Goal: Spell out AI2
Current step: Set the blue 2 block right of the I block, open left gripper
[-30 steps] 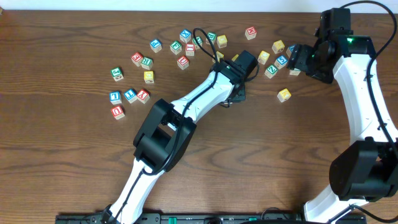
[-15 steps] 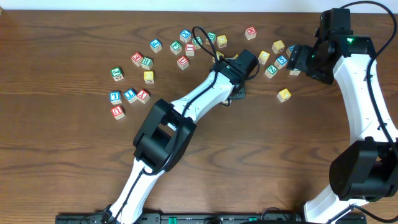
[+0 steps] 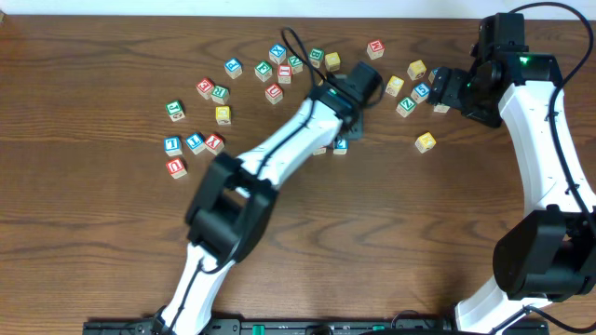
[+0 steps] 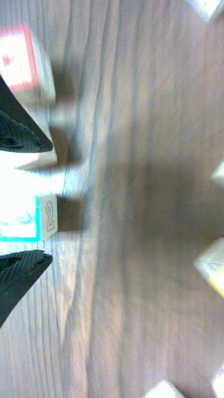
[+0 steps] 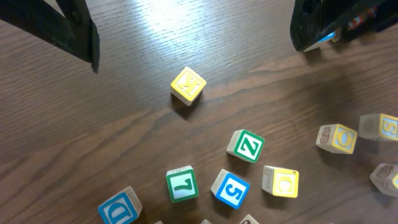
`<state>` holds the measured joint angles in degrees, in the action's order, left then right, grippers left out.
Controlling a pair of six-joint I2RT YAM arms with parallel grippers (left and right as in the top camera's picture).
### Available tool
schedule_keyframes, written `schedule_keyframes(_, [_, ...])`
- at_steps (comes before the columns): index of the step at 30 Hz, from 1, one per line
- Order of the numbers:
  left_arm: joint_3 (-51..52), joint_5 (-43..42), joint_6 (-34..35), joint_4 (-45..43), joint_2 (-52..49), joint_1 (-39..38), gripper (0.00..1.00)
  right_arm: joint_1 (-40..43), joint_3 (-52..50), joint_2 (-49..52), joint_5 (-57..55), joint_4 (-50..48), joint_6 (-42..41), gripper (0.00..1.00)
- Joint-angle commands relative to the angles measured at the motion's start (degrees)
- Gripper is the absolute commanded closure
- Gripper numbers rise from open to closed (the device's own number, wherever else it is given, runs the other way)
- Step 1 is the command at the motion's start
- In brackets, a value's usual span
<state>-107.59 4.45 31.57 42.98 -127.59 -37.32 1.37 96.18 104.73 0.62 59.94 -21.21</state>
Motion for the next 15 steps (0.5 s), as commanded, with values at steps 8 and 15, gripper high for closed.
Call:
schedule_keyframes(8, [-1.95, 0.48, -7.56, 11.23, 14.71, 7.8, 0.59, -1.57, -1.29, -0.02, 1.73, -1.36, 0.5, 0.17])
schedule_keyframes(15, [3.23, -7.52, -8.2, 16.61, 13.31, 16.72, 0.9, -7.08, -11.54, -0.02, 7.93, -13.2, 0.46, 0.58])
